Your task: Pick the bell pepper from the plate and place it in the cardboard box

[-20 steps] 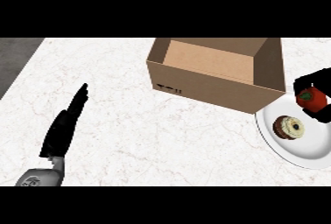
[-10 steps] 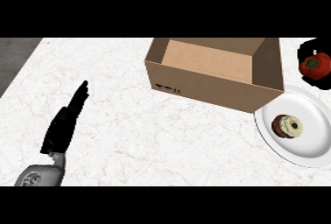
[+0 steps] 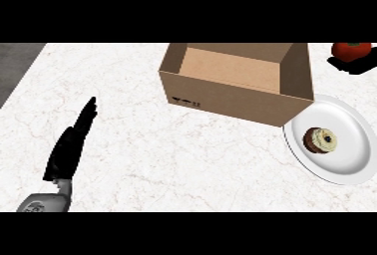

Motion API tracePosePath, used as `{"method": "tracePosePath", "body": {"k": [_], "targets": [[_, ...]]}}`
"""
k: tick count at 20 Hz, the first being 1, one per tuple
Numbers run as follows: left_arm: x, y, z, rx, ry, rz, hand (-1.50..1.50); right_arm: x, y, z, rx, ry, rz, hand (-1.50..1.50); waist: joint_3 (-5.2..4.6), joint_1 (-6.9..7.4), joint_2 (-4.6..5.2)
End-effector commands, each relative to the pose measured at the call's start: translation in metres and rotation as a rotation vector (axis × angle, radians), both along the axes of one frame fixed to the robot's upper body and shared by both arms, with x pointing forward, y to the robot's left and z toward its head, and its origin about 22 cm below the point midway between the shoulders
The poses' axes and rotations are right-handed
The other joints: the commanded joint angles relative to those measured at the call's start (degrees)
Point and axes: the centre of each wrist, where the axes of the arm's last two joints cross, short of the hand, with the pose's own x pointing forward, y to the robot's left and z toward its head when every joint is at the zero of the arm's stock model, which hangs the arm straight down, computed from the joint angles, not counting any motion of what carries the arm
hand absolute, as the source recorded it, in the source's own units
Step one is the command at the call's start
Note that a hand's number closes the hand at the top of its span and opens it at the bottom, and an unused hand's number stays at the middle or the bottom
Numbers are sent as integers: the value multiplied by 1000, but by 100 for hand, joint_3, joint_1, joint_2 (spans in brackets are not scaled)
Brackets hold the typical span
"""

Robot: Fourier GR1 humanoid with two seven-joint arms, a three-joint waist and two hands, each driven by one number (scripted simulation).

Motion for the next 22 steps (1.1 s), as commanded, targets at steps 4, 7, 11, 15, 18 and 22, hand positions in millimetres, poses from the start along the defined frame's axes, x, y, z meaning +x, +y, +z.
{"method": "tracePosePath", "body": {"k": [4, 7, 11, 15, 18, 22], "targets": [[6, 4, 1, 10, 24, 36, 0, 22, 44, 37, 147, 67, 295, 150, -15, -250, -69], [6, 14, -6, -8, 15, 47, 0, 28, 63, 54, 138, 82, 288, 150, -21, -249, -48], [5, 25, -12, 15, 12, 43, 0, 39, 114, 52, 119, 100, 306, 150, -26, -286, -56], [-5, 13, -13, -6, 12, 52, 0, 44, 148, 39, 60, 140, 297, 150, -22, -267, -69], [-7, 19, -11, -1, 32, 51, 0, 46, 169, 33, 27, 156, 307, 150, -22, -297, -75], [-8, 7, -5, -8, 12, 45, 0, 45, 208, 6, -35, 208, 299, 150, -21, -273, -73]]}}
